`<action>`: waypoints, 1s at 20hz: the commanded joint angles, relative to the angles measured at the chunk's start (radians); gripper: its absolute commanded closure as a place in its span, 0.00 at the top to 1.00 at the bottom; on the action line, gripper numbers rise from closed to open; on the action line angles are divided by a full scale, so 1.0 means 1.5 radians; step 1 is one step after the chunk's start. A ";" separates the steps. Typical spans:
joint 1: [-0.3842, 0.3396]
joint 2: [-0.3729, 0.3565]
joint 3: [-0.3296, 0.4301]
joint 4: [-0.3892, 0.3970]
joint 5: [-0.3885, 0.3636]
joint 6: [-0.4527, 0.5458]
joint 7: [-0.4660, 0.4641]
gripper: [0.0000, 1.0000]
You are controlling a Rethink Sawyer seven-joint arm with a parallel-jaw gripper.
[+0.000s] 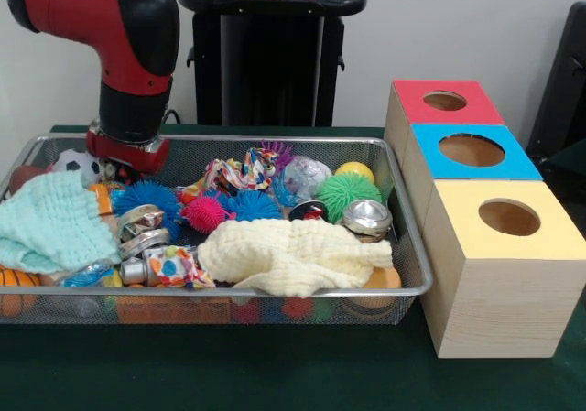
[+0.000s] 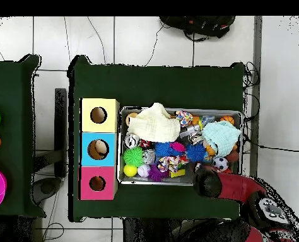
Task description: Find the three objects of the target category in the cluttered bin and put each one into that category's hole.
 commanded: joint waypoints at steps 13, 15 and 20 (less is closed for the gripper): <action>-0.056 0.077 0.059 0.005 0.016 0.306 -0.075 0.00; -0.077 0.035 0.082 0.037 0.006 0.279 -0.098 0.00; -0.139 -0.169 0.180 0.138 0.020 0.302 -0.189 0.00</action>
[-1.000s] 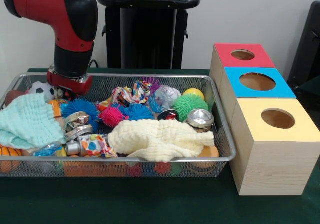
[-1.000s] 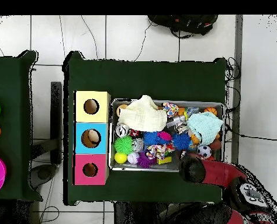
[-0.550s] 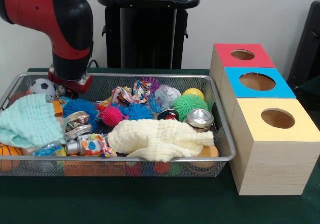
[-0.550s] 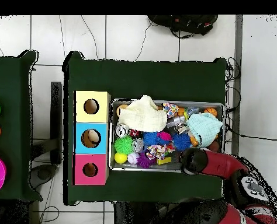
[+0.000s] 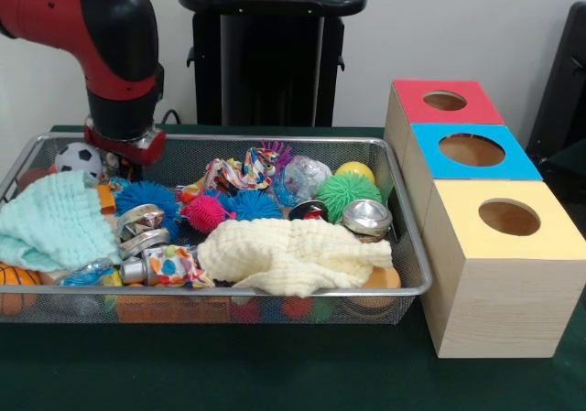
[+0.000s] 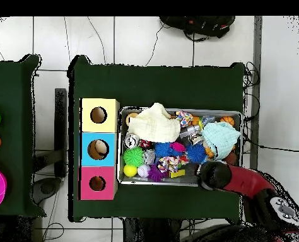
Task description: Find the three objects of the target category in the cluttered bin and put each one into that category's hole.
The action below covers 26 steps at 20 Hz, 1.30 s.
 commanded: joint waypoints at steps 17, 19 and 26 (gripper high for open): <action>-0.123 -0.308 0.198 0.228 -0.035 0.093 -0.153 0.00; -0.129 -0.308 0.201 0.239 -0.043 0.078 -0.144 0.00; -0.085 -0.315 0.174 0.298 -0.083 -0.003 -0.045 0.00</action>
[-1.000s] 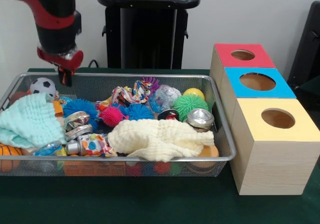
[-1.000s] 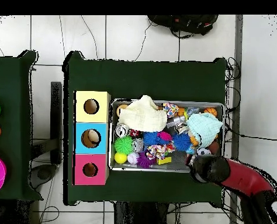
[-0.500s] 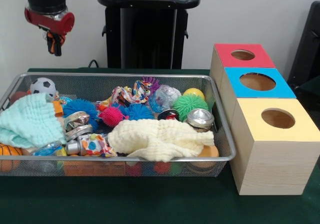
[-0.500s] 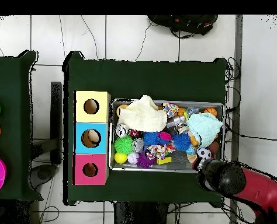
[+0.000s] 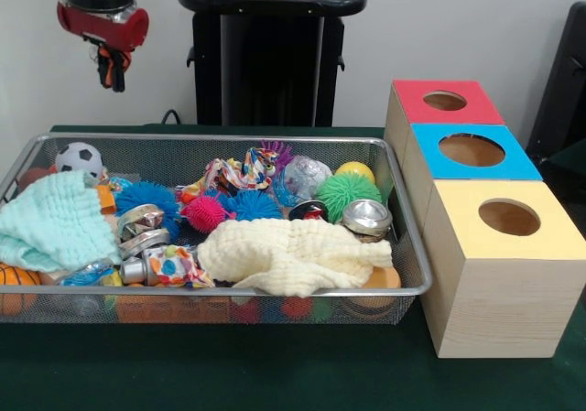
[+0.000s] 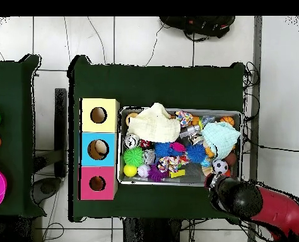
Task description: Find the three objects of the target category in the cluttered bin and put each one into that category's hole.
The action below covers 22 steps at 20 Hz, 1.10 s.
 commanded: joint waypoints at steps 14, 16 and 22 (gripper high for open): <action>0.180 -0.050 -0.058 0.245 -0.085 -0.224 0.094 0.00; 0.186 -0.071 -0.065 0.270 -0.080 -0.235 0.092 0.00; 0.185 -0.121 -0.059 0.317 -0.057 -0.239 0.076 0.00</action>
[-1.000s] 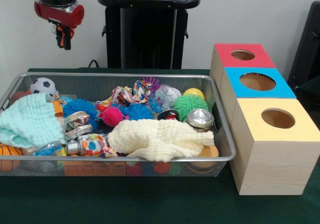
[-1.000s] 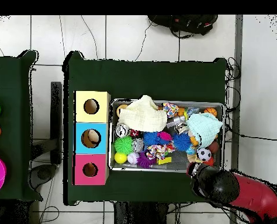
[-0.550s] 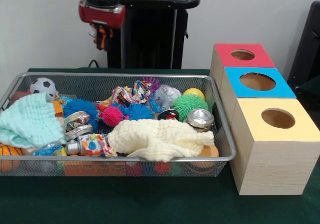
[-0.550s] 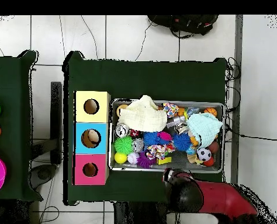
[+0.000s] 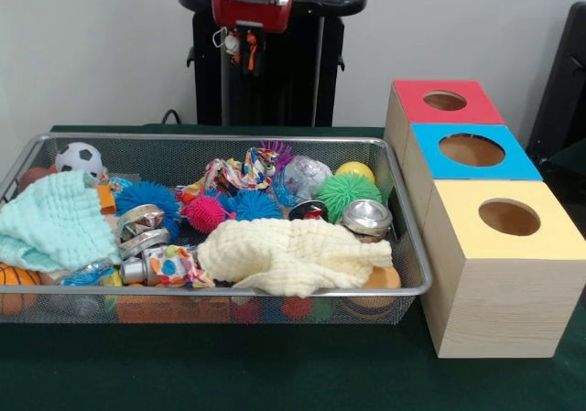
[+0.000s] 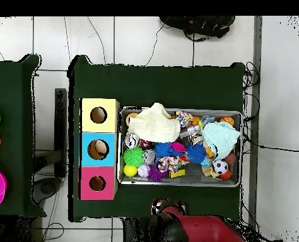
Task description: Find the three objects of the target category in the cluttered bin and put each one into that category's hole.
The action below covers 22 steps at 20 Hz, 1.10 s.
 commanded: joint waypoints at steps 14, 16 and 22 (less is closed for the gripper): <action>0.205 -0.086 -0.089 0.064 0.045 0.018 0.176 0.00; 0.254 -0.060 -0.116 0.046 0.048 0.001 0.198 0.00; 0.340 0.014 -0.160 0.004 0.096 -0.035 0.216 0.00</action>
